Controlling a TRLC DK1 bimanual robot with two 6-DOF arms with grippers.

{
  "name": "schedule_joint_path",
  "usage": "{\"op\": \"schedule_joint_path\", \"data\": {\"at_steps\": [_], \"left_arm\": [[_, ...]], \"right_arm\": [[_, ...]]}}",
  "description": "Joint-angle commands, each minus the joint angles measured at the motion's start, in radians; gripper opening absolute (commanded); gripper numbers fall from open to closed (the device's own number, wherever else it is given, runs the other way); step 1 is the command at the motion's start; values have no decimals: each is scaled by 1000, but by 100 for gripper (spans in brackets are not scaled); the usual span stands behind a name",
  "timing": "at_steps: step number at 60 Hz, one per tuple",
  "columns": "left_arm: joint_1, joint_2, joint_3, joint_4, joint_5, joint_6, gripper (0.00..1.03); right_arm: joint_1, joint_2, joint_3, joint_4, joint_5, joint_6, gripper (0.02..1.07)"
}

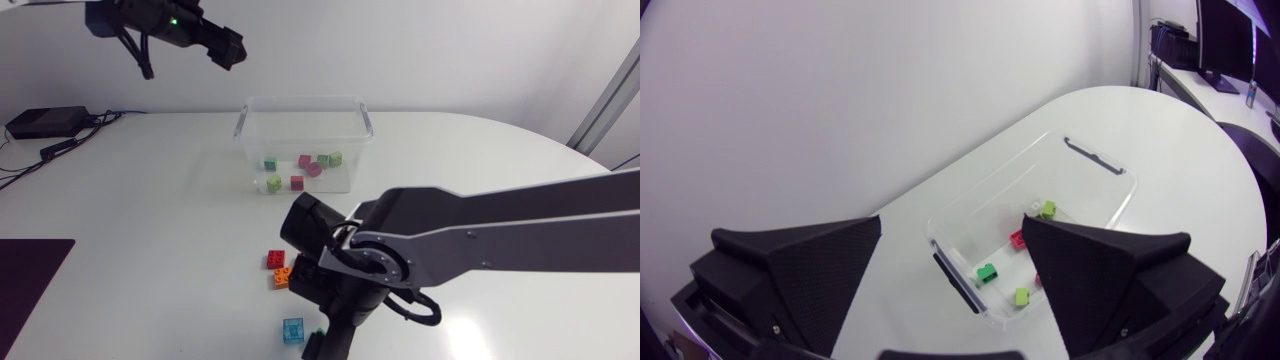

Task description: Place the duplo bricks in the container

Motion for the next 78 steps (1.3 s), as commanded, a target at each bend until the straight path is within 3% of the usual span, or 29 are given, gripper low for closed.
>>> {"op": "schedule_joint_path", "data": {"at_steps": [1,28,43,51,58,78], "left_arm": [[7,-62,-87,-15,13,-22,99],[30,-388,-456,-77,37,67,99],[41,-539,-577,-171,60,136,99],[41,-609,-623,-211,62,165,99],[41,-661,-651,-243,63,187,99],[48,-721,-680,-272,65,227,99]], "right_arm": [[18,34,24,-16,-7,25,102],[39,111,53,-29,-45,43,99],[28,134,75,-56,-100,57,93],[10,140,78,-73,-131,59,93],[-5,148,76,-81,-136,62,84],[-38,201,127,-141,-137,53,78]]}}
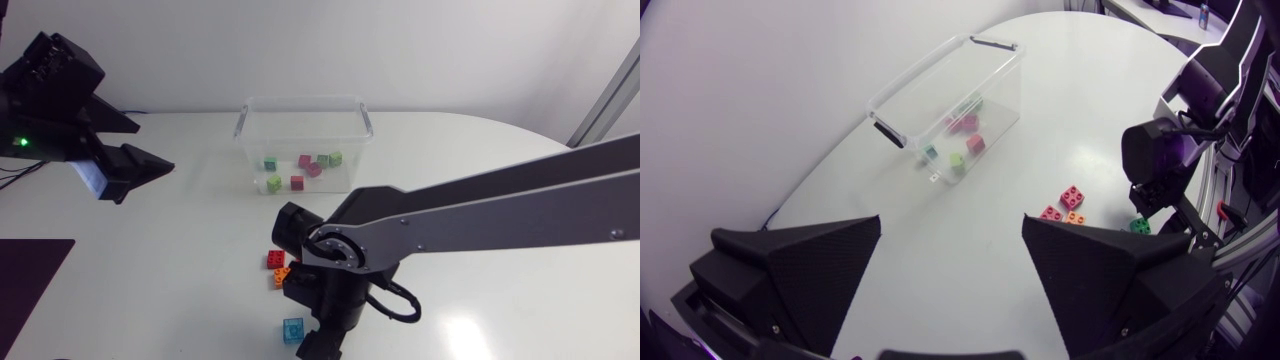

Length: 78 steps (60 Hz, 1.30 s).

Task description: Place the duplo bricks in the container

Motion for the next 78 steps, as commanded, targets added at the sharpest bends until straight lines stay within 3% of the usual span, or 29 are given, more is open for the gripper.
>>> {"op": "schedule_joint_path", "data": {"at_steps": [1,21,30,47,57,67,78], "left_arm": [[12,-21,-24,-10,13,31,99],[81,-53,-38,-29,50,78,99],[113,-56,-48,-32,75,100,99],[94,-71,-99,-30,75,117,99],[-11,-99,-180,-32,73,115,99],[-179,-99,-268,-24,56,78,99],[-336,-56,-377,70,53,8,99]], "right_arm": [[-10,43,35,-32,-6,9,78],[-11,146,121,-101,-5,6,59],[-20,172,138,-106,5,9,38],[-37,132,90,-97,55,17,37],[-71,28,18,-81,106,20,37],[-137,-99,-29,-81,147,20,37],[-214,-210,-25,-91,173,8,37]]}}
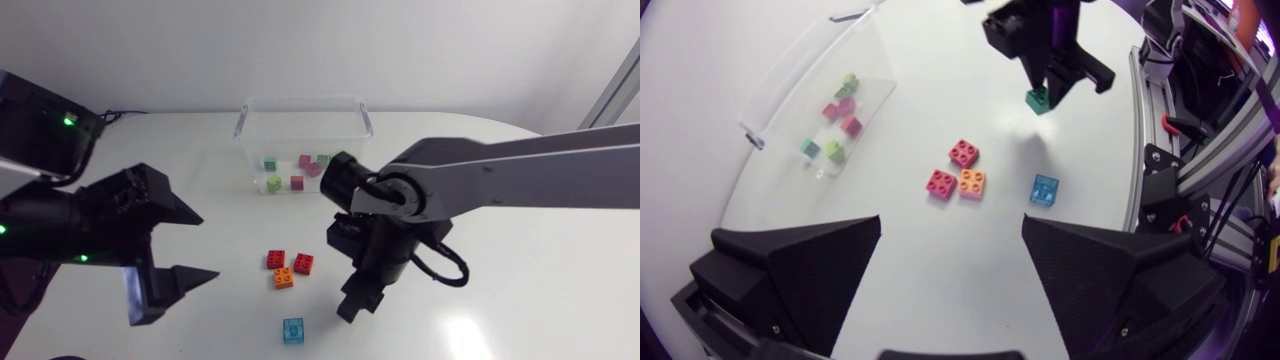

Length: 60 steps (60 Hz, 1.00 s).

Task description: Place the duplo bricks in the container

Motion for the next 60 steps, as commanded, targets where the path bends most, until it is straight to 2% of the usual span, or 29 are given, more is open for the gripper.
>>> {"op": "schedule_joint_path", "data": {"at_steps": [1,10,19,30,39,60], "left_arm": [[-72,37,-71,47,-6,-47,99],[-220,104,-160,168,-6,-93,99],[-296,199,-211,286,-6,-99,99],[-310,293,-228,389,-6,-98,99],[-336,371,-225,428,-6,-95,98],[-347,477,-203,435,-7,-59,93]], "right_arm": [[-36,-54,-11,-9,14,2,37],[-81,-119,28,-32,19,-8,37],[-121,-171,84,-52,19,-27,37],[-168,-205,151,-67,4,-51,37],[-213,-212,209,-78,-24,-62,37],[-224,-205,251,-95,-33,-62,37]]}}
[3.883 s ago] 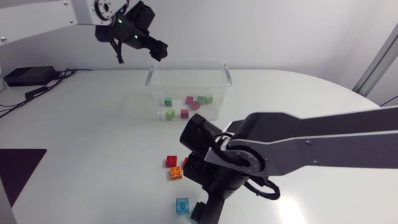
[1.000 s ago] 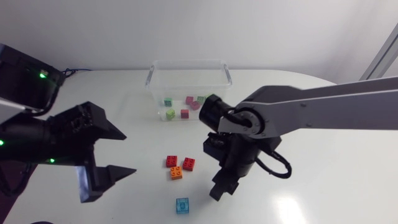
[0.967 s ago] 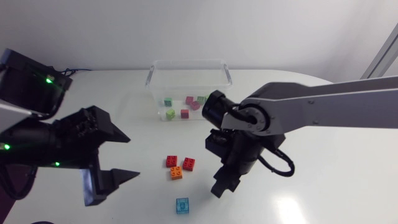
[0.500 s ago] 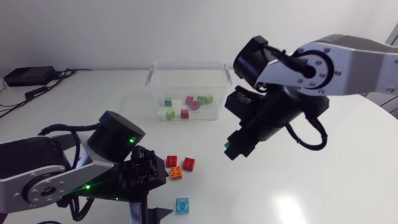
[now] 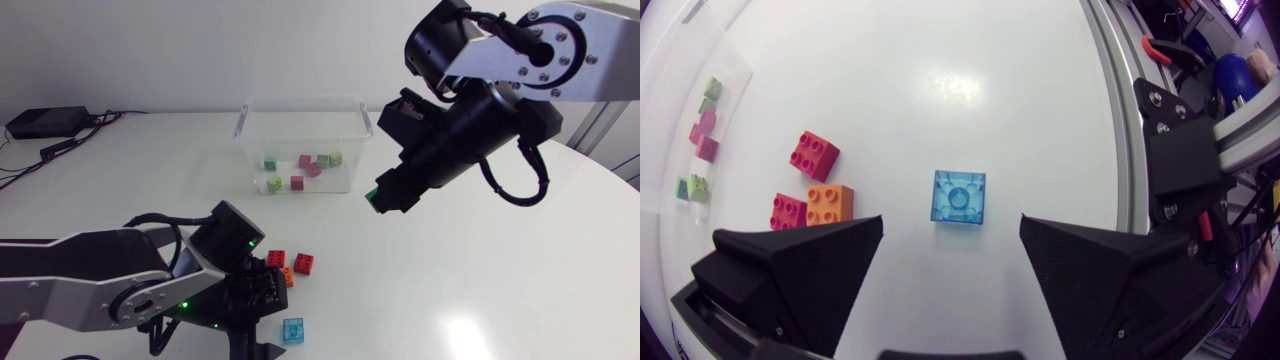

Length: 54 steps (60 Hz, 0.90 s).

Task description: Place the duplo bricks in the container

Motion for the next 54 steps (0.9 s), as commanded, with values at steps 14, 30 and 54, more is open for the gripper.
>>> {"op": "schedule_joint_path", "data": {"at_steps": [14,30,54], "left_arm": [[-53,93,23,0,-13,23,90],[-68,163,64,0,-22,28,88],[-61,238,113,3,-24,42,33]], "right_arm": [[-6,2,21,-21,-5,-19,37],[-32,-4,21,-26,-18,-34,37],[-70,-25,37,-41,-32,-57,37]]}}
